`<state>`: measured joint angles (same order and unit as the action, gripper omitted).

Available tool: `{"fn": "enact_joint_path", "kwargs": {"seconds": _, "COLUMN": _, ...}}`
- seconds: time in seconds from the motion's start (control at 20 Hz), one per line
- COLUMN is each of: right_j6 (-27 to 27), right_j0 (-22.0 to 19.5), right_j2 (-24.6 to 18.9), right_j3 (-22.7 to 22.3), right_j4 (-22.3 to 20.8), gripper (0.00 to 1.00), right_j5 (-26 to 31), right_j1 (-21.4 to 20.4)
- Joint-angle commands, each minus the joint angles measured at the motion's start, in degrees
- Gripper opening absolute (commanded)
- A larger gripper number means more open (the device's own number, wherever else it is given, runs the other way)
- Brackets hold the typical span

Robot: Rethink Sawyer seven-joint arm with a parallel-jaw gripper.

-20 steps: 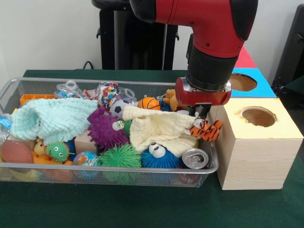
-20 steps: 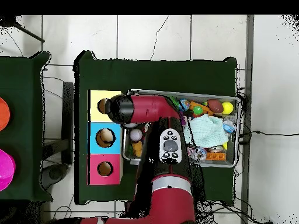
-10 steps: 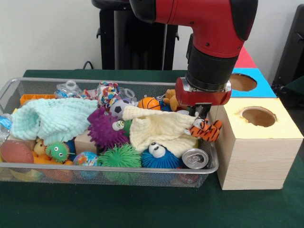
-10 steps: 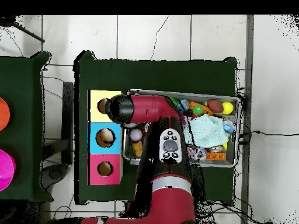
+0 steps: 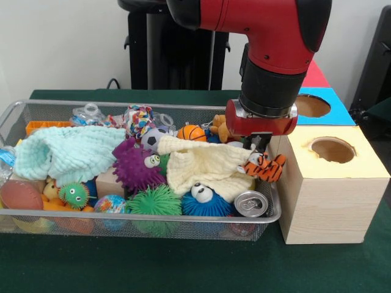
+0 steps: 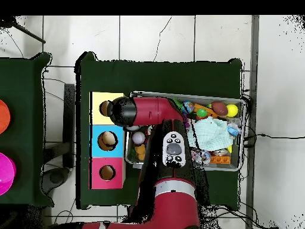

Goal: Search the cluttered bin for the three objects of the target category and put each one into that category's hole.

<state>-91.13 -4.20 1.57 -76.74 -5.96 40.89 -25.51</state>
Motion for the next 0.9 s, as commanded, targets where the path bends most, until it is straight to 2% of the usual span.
{"fn": "enact_joint_path", "kwargs": {"seconds": 0.05, "right_j6": -7.67, "right_j0": -1.28, "right_j2": -1.02, "right_j3": -3.05, "right_j4": 0.4, "gripper": 0.0, "right_j5": 1.65, "right_j1": 0.41}}
{"fn": "enact_joint_path", "kwargs": {"seconds": 0.9, "right_j6": -6.82, "right_j0": -1.74, "right_j2": -1.41, "right_j3": -2.77, "right_j4": 0.5, "gripper": 0.0, "right_j5": 2.74, "right_j1": 0.57}}
